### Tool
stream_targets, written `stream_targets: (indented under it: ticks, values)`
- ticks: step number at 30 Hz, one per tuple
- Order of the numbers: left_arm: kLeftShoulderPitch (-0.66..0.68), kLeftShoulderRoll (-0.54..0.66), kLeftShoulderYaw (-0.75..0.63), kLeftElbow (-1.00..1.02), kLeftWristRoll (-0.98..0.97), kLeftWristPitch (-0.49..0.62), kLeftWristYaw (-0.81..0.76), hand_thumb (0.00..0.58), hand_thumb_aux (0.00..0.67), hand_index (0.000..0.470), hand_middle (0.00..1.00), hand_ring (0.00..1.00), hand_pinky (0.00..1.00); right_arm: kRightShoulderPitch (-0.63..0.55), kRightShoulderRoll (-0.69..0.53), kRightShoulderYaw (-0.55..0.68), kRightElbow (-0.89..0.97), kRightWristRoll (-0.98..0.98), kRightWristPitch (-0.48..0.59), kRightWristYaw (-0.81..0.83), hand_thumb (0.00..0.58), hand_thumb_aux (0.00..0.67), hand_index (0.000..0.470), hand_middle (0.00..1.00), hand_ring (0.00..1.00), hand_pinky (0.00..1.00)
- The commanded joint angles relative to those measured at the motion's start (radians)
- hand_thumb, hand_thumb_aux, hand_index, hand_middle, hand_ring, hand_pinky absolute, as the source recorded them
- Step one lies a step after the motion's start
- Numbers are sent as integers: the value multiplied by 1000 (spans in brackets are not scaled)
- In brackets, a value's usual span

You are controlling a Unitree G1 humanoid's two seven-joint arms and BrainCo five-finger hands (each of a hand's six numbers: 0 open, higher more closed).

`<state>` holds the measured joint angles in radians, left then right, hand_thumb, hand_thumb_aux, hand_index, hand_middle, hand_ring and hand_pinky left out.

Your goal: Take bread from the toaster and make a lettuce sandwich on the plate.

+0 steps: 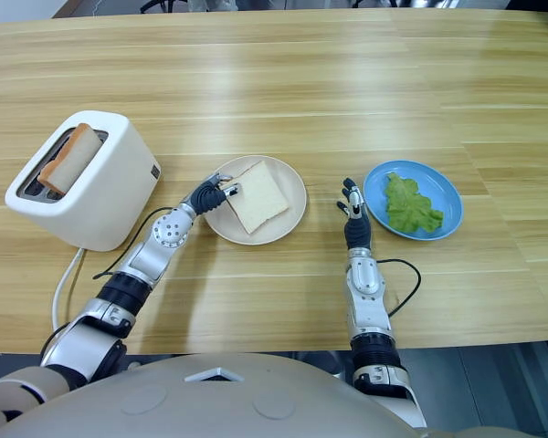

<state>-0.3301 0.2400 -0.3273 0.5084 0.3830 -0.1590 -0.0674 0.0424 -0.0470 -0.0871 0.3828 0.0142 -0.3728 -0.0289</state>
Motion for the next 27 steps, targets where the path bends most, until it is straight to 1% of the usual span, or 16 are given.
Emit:
stream_targets:
  ticks: [1, 6, 7, 8, 10, 15, 16, 20, 24, 27]
  values:
    - [-29, -15, -31, 102, 34, -49, 17, 580, 670, 460, 1000, 1000, 1000, 13, 5, 1, 7, -3, 26, -2, 0, 0, 0, 0, 0, 0]
    - [-78, 23, -62, 138, 150, -50, 128, 580, 665, 456, 1000, 1000, 1000, 14, 2, 4, 2, -1, 31, 4, 0, 0, 0, 0, 0, 0]
    - [-78, 37, -71, 123, 186, -38, 154, 485, 399, 274, 506, 506, 506, 15, 0, 3, 2, 0, 32, 6, 0, 0, 0, 0, 0, 0]
    - [-76, 53, -84, 102, 226, -22, 175, 0, 0, 0, 0, 0, 0, 16, -1, 3, 1, 0, 32, 7, 0, 0, 0, 0, 0, 0]
    - [-54, 89, -103, 24, 305, 9, 211, 0, 0, 0, 0, 0, 0, 19, -2, 3, -3, 0, 34, 9, 0, 0, 0, 0, 0, 0]
    - [58, 182, -107, -310, 496, 121, 228, 0, 0, 0, 0, 0, 0, 30, -2, 4, -19, 1, 39, 14, 0, 0, 0, 0, 0, 0]
    - [75, 190, -102, -356, 516, 139, 224, 0, 0, 0, 0, 0, 0, 32, -2, 4, -22, 1, 40, 14, 0, 0, 0, 0, 0, 0]
    - [197, 247, -35, -681, 565, 198, 130, 0, 0, 0, 0, 0, 0, 40, -5, 5, -39, 1, 47, 20, 0, 0, 0, 0, 0, 0]
    - [277, 271, 53, -838, 537, 217, 85, 0, 0, 0, 0, 0, 0, 56, -9, 19, -112, -11, 39, 30, 0, 0, 0, 0, 0, 0]
    - [321, 214, 109, -846, 368, 183, 72, 0, 0, 0, 0, 0, 0, 77, -32, 42, -273, -42, 56, 46, 0, 0, 0, 0, 0, 0]
